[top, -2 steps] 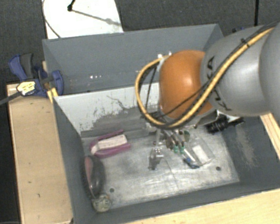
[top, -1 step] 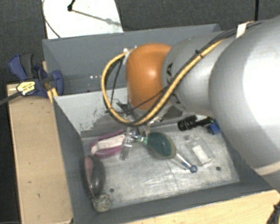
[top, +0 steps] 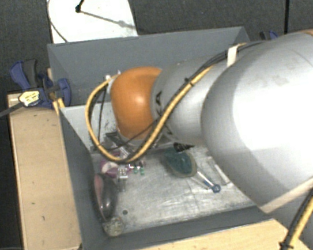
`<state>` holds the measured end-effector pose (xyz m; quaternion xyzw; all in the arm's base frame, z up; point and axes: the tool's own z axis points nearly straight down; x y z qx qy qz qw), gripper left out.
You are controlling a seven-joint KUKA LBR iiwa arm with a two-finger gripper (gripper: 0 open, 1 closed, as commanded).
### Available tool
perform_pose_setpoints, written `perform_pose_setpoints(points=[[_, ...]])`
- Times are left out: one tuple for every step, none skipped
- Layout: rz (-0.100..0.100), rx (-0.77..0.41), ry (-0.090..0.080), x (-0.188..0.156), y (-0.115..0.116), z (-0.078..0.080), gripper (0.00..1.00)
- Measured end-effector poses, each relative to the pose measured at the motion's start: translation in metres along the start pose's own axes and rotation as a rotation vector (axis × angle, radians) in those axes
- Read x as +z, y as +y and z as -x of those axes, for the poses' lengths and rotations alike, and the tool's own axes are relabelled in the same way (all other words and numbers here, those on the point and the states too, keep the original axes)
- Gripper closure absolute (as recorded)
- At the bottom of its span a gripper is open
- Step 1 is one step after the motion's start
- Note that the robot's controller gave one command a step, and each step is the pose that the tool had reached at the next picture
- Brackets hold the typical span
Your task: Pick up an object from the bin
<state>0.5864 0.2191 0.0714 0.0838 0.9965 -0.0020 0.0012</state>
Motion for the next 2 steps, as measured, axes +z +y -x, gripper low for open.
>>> perform_pose_setpoints(points=[[0.003,0.0,-0.001,-0.001,0.001,0.001,1.0],[0.008,-0.042,-0.006,-0.154,0.0,0.004,1.0]])
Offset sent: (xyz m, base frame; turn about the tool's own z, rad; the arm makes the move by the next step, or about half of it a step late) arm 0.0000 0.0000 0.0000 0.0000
